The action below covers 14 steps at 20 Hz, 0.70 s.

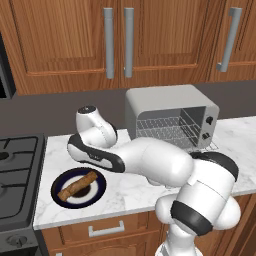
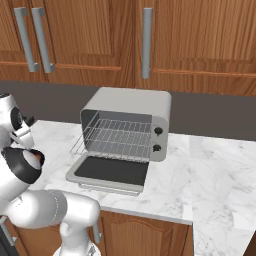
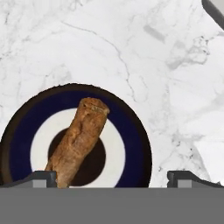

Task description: Pull the toaster oven rack outwards. Pick up the baguette from the plate and place it on the toaster oven rack. Close the toaster oven door fully and set the temperature to the lowest setting.

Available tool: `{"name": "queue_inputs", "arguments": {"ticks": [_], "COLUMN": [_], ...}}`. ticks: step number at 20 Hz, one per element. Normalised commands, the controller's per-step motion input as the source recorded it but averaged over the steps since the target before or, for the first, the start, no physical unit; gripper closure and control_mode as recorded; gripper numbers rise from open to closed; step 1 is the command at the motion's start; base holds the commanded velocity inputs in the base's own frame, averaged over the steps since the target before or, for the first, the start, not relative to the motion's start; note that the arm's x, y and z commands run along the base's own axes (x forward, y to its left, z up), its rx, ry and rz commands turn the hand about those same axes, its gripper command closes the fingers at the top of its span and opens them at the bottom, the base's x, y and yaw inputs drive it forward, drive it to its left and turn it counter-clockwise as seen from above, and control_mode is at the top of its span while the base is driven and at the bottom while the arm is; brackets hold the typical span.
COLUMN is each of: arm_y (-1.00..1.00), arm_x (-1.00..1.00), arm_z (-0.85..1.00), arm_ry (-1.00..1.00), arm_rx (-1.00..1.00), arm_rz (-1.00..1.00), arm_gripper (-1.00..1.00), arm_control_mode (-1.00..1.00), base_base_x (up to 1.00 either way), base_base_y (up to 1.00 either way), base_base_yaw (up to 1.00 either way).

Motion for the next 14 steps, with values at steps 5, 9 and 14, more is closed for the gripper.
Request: {"name": "queue_inputs", "arguments": {"ticks": [5, 9, 14], "arm_y": [0.01, 0.0, 0.06], "arm_x": [0.24, 0.09, 0.01], "arm_z": [-0.27, -0.37, -0.37], "arm_ry": [0.0, 0.01, 0.02], "arm_rx": [0.05, 0.04, 0.01], "arm_rz": [-0.08, -0.06, -0.05], "arm_gripper": [-1.0, -1.0, -1.0], "arm_control_mode": [-1.0, -1.0, -1.0], "base_base_x": [0.0, 0.0, 0.0], "base_base_y": [0.0, 0.0, 0.0], "base_base_yaw": [0.0, 0.0, 0.0]}}
